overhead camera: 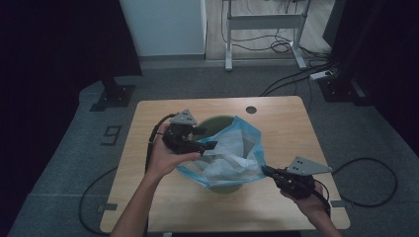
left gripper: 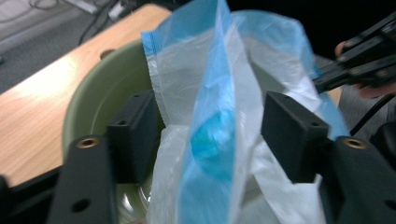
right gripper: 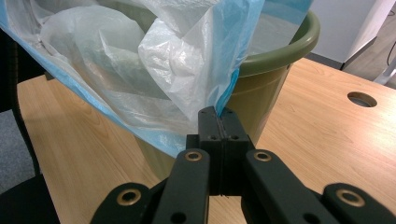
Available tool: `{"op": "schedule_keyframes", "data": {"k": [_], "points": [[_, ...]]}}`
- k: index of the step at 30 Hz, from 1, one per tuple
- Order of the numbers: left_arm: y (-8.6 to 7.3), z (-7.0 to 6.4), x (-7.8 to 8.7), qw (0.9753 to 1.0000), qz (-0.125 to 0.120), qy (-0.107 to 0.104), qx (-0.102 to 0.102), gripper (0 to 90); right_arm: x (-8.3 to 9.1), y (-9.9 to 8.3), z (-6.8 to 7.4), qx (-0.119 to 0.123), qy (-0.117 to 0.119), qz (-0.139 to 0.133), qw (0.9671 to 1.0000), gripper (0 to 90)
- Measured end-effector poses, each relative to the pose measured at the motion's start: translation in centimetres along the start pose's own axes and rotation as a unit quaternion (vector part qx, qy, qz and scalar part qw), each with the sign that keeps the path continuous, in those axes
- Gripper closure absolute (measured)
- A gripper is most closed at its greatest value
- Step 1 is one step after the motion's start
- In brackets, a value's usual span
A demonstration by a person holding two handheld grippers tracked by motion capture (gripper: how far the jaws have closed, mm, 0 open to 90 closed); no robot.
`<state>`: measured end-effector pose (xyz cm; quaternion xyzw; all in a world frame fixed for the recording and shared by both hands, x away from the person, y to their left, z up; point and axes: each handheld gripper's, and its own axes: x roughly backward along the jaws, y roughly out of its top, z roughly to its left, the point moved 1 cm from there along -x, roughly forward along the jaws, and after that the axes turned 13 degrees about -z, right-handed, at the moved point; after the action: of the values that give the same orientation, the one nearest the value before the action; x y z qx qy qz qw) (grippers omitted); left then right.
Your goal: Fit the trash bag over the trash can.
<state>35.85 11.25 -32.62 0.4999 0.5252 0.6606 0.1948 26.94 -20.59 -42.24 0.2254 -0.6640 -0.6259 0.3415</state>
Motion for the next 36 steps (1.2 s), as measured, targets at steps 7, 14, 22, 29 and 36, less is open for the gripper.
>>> {"op": "schedule_keyframes", "data": {"k": [7,14,22,29,36], "points": [[-0.4,0.5,-1.0,0.9999,0.008,-0.012,0.002,87.0,0.2,-0.3,0.5,0.005,0.000,-0.002,1.0000,78.9],[-0.6,0.5,-0.5,0.9999,-0.012,0.000,0.005,90.0,1.2,3.3,-0.2,-0.020,-0.027,-0.033,0.9989,43.1],[-1.0,0.4,-0.2,0.9997,-0.024,0.002,0.009,90.0,-3.5,9.0,-3.3,-0.008,-0.031,0.003,0.9995,40.3],[-1.5,0.9,0.3,0.9992,-0.038,-0.001,0.012,90.0,-9.1,8.7,-5.9,-0.031,-0.023,0.070,0.9968,47.3],[-1.9,1.5,0.9,0.9982,-0.057,0.006,0.019,90.0,-10.0,8.1,-6.5,-0.043,0.010,0.059,0.9973,89.0]]}}
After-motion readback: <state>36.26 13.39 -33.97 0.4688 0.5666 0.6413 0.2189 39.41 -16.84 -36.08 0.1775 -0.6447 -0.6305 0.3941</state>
